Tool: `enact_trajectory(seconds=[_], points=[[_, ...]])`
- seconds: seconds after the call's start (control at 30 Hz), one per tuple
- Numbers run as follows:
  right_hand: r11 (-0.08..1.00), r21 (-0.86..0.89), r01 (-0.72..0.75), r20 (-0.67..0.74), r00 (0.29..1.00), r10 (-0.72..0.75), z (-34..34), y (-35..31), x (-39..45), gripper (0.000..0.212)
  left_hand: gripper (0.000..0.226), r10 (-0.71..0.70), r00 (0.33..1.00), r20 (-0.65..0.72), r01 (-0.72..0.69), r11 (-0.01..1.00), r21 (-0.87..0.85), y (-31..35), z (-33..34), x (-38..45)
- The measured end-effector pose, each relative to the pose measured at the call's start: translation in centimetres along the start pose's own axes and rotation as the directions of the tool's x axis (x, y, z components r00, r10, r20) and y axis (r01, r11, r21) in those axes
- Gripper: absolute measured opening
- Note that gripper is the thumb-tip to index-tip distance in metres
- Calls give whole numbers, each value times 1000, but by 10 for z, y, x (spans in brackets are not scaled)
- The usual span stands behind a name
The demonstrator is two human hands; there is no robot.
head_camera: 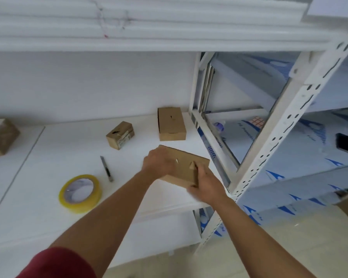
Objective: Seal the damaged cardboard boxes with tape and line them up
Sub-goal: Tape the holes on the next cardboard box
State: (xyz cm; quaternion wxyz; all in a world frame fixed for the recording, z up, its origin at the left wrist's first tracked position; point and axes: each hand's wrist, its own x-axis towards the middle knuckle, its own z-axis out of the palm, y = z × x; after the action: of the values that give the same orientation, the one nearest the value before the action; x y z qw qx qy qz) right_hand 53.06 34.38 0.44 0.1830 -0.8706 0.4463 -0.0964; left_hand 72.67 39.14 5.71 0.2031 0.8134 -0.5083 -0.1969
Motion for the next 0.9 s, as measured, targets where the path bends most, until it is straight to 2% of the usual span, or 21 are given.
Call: enact_trajectory(seconds=[0.07, 0.2, 0.3, 0.37, 0.47, 0.53, 0.67, 0.77, 0.9], points=[[998, 12, 63, 31, 998, -63, 0, 1, 2, 77, 34, 25, 997, 70, -25, 1000, -10, -8, -2, -8], [989, 101, 111, 96, 988, -121, 0, -1, 7, 69, 30, -5, 999, 36, 3, 999, 49, -22, -9, -19], [971, 214, 106, 135, 981, -137, 1, -13, 11, 65, 25, -48, 999, 6, 47, 994, 100, -36, -15, -26], [960, 274, 55, 136, 986, -95, 6, -26, 14, 67, 24, -54, 999, 1, 53, 991, 124, -49, -21, -31], [972, 227, 62, 82, 993, -82, 17, -46, 18, 58, 23, -54, 998, 13, 52, 991, 125, -70, -32, -41], [979, 189, 79, 43, 995, -89, 22, -61, 21, 44, 20, -40, 999, 16, 38, 993, 109, -83, -38, -47], [973, 228, 27, -40, 999, -18, 33, -84, 30, 9, 18, -18, 1000, 21, 15, 994, 107, -101, -45, -56], [974, 227, 3, -81, 997, 16, 36, -90, 37, 9, 22, -15, 1000, 20, 12, 991, 134, -105, -45, -57], [973, 224, 61, -115, 993, -36, 37, -85, 39, 15, 23, -1, 1000, -10, 3, 980, 201, -105, -41, -55]])
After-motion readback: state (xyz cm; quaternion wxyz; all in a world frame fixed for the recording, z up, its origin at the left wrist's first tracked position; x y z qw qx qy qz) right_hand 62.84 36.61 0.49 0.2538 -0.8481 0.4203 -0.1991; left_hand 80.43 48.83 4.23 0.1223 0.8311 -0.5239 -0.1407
